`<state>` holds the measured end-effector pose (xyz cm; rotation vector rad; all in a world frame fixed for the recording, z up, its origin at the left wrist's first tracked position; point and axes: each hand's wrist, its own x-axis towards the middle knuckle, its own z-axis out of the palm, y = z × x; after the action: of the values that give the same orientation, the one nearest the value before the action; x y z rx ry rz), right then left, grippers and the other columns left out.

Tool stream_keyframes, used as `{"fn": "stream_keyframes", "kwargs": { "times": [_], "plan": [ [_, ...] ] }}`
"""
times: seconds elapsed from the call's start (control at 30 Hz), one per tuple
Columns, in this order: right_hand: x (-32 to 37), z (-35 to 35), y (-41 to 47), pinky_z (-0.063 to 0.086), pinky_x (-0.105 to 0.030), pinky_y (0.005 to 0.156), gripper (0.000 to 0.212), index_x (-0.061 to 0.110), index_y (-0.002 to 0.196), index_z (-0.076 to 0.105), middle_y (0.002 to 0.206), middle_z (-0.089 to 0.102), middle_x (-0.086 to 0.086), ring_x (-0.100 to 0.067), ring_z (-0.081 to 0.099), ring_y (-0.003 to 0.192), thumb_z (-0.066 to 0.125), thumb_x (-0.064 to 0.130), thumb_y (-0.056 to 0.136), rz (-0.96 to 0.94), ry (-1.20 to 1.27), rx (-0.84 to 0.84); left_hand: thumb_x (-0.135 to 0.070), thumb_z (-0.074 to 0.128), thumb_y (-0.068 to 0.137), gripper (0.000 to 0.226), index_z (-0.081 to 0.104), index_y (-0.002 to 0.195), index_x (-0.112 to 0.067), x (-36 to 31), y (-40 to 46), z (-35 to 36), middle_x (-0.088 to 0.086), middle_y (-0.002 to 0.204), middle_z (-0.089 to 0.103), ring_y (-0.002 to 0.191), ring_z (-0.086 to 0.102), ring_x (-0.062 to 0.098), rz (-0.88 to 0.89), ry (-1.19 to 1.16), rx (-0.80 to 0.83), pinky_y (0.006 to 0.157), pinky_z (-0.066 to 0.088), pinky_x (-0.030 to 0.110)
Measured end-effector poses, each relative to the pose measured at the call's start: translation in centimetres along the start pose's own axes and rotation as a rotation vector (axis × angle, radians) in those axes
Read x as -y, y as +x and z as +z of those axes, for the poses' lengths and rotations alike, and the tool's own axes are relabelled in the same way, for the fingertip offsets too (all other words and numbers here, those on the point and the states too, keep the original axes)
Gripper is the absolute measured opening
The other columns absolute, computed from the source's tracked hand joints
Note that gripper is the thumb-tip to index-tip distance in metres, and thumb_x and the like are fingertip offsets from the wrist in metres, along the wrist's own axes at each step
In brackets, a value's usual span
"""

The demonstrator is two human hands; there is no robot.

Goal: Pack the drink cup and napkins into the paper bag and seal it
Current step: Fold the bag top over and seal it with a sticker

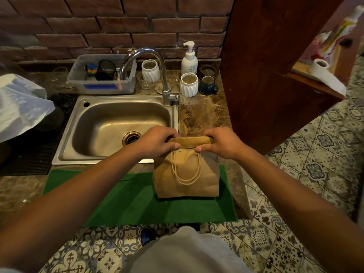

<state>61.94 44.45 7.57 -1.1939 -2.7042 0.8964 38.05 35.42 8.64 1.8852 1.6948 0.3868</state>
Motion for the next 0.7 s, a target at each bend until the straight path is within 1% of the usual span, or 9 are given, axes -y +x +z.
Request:
{"fn": "stream_keyframes", "kwargs": {
  "times": [0.07, 0.17, 0.23, 0.27, 0.33, 0.43, 0.53, 0.6, 0.7],
  "plan": [
    [-0.6, 0.2, -0.3, 0.046, -0.040, 0.064, 0.033, 0.019, 0.076, 0.066, 0.070, 0.062, 0.007, -0.015, 0.059, 0.070, 0.083, 0.047, 0.078, -0.009, 0.098, -0.011, -0.044, 0.080, 0.082, 0.027, 0.075, 0.099, -0.024, 0.2, -0.5, -0.2, -0.009, 0.090, 0.071, 0.084, 0.063, 0.010, -0.041, -0.103, -0.015, 0.073, 0.052, 0.038],
    [-1.0, 0.1, -0.9, 0.040, -0.030, 0.061, 0.027, 0.014, 0.075, 0.068, 0.068, 0.062, 0.008, -0.004, 0.055, 0.065, 0.085, 0.034, 0.080, -0.019, 0.302, -0.004, -0.057, 0.083, 0.071, 0.052, 0.073, 0.112, -0.026, 1.0, -1.6, -0.4, -0.010, 0.101, 0.071, 0.091, 0.063, 0.007, -0.104, -0.110, 0.035, 0.076, 0.052, 0.032],
    [-1.1, 0.2, -1.1, 0.037, -0.022, 0.058, 0.025, 0.017, 0.073, 0.066, 0.066, 0.060, 0.011, 0.003, 0.052, 0.062, 0.085, 0.031, 0.081, -0.026, 0.351, 0.023, -0.056, 0.083, 0.072, 0.037, 0.071, 0.095, -0.030, 1.5, -2.0, 0.0, -0.010, 0.089, 0.069, 0.082, 0.061, 0.006, -0.135, -0.076, 0.029, 0.068, 0.048, 0.032],
    [-1.1, 0.3, -1.1, 0.036, -0.022, 0.058, 0.025, 0.019, 0.072, 0.065, 0.065, 0.059, 0.012, 0.003, 0.051, 0.061, 0.085, 0.031, 0.082, -0.022, 0.357, 0.022, -0.055, 0.083, 0.073, 0.030, 0.066, 0.085, -0.032, 1.5, -2.1, 0.2, -0.011, 0.082, 0.067, 0.077, 0.060, 0.007, -0.143, -0.056, 0.018, 0.063, 0.044, 0.031],
    [-1.2, 0.6, -1.0, 0.036, -0.026, 0.058, 0.028, 0.016, 0.071, 0.064, 0.065, 0.059, 0.010, -0.001, 0.051, 0.062, 0.085, 0.032, 0.082, -0.006, 0.355, -0.007, -0.054, 0.083, 0.074, 0.030, 0.063, 0.078, -0.031, 1.3, -2.0, 0.3, -0.010, 0.076, 0.065, 0.074, 0.059, 0.011, -0.152, -0.029, -0.010, 0.060, 0.040, 0.030],
    [-1.0, 0.3, -0.8, 0.034, -0.030, 0.057, 0.032, 0.013, 0.072, 0.063, 0.064, 0.056, 0.009, -0.006, 0.050, 0.062, 0.084, 0.035, 0.082, -0.011, 0.252, -0.031, -0.056, 0.083, 0.073, 0.040, 0.070, 0.081, -0.018, 0.9, -1.9, 0.2, -0.002, 0.078, 0.069, 0.075, 0.061, 0.015, -0.172, 0.019, -0.044, 0.061, 0.040, 0.031],
    [-0.1, -0.7, -0.6, 0.032, -0.031, 0.058, 0.030, 0.027, 0.075, 0.057, 0.070, 0.053, 0.013, -0.007, 0.049, 0.067, 0.080, 0.043, 0.084, -0.027, 0.043, 0.072, -0.059, 0.081, 0.073, 0.044, 0.070, 0.083, -0.018, 0.7, -2.0, 0.3, -0.005, 0.077, 0.067, 0.076, 0.060, 0.016, -0.171, 0.089, -0.034, 0.059, 0.038, 0.027],
    [0.4, -1.1, -0.3, 0.038, -0.032, 0.060, 0.026, 0.033, 0.084, 0.059, 0.075, 0.054, 0.016, -0.005, 0.050, 0.071, 0.075, 0.054, 0.084, -0.050, -0.071, 0.150, -0.059, 0.081, 0.073, 0.042, 0.069, 0.083, -0.020, 0.7, -2.1, 0.4, -0.007, 0.076, 0.066, 0.076, 0.060, 0.015, -0.175, 0.112, -0.030, 0.058, 0.036, 0.025],
    [1.3, -0.8, 0.3, 0.049, -0.036, 0.069, 0.049, 0.032, 0.104, 0.071, 0.087, 0.067, 0.014, -0.010, 0.060, 0.080, 0.066, 0.074, 0.079, -0.076, -0.074, 0.233, -0.057, 0.082, 0.073, 0.040, 0.070, 0.083, -0.020, 0.4, -2.1, 0.6, -0.007, 0.078, 0.067, 0.077, 0.060, 0.015, -0.161, 0.110, -0.046, 0.057, 0.036, 0.025]
  ]
}}
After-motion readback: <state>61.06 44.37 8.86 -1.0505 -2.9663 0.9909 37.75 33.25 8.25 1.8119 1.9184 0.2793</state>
